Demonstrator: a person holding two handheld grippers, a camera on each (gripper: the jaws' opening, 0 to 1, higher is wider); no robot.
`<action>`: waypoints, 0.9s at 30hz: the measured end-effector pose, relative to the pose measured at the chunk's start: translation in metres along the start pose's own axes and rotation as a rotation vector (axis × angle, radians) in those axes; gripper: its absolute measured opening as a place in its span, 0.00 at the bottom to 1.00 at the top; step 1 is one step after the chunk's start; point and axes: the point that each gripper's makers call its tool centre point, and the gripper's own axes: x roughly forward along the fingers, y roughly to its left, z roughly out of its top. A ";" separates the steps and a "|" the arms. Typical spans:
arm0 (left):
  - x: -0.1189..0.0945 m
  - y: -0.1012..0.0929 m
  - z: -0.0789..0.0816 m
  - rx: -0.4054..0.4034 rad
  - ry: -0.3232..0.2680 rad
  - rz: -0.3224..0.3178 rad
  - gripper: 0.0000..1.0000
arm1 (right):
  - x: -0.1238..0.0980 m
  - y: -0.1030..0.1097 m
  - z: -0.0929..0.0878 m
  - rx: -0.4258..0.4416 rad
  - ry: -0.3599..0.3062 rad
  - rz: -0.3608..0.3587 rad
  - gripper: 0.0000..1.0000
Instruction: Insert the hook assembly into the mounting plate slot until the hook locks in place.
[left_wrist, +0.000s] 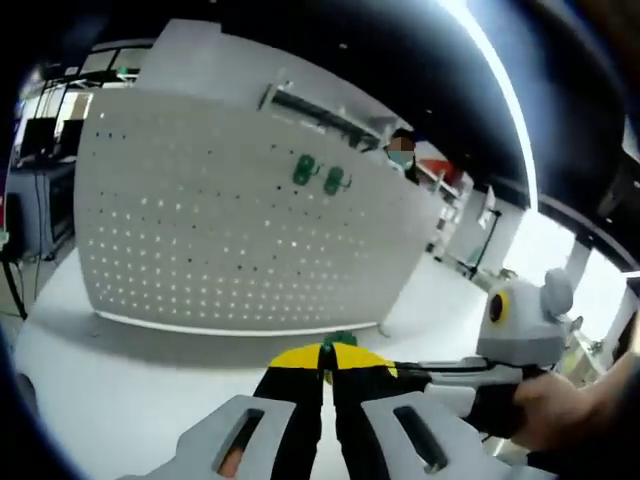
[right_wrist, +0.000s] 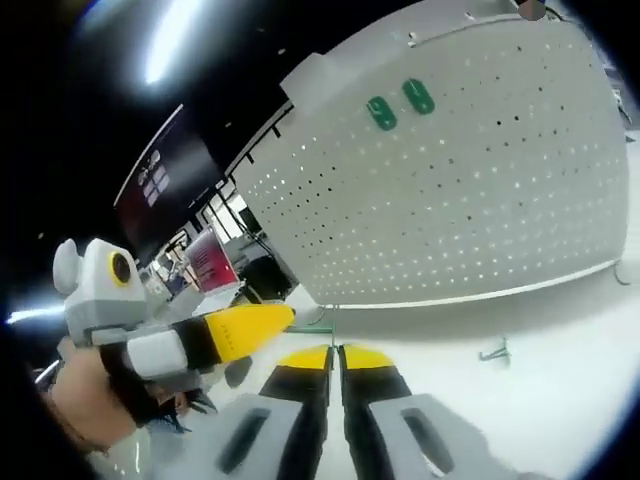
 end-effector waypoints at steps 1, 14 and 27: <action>0.000 -0.001 0.001 0.015 0.002 0.000 0.02 | -0.001 0.000 0.002 -0.034 -0.003 -0.006 0.00; 0.003 -0.008 0.002 -0.054 0.048 -0.062 0.18 | -0.002 0.003 0.016 -0.191 -0.011 -0.029 0.00; -0.004 -0.009 0.000 -0.134 0.050 -0.169 0.04 | -0.003 0.020 0.014 -0.244 -0.022 0.107 0.00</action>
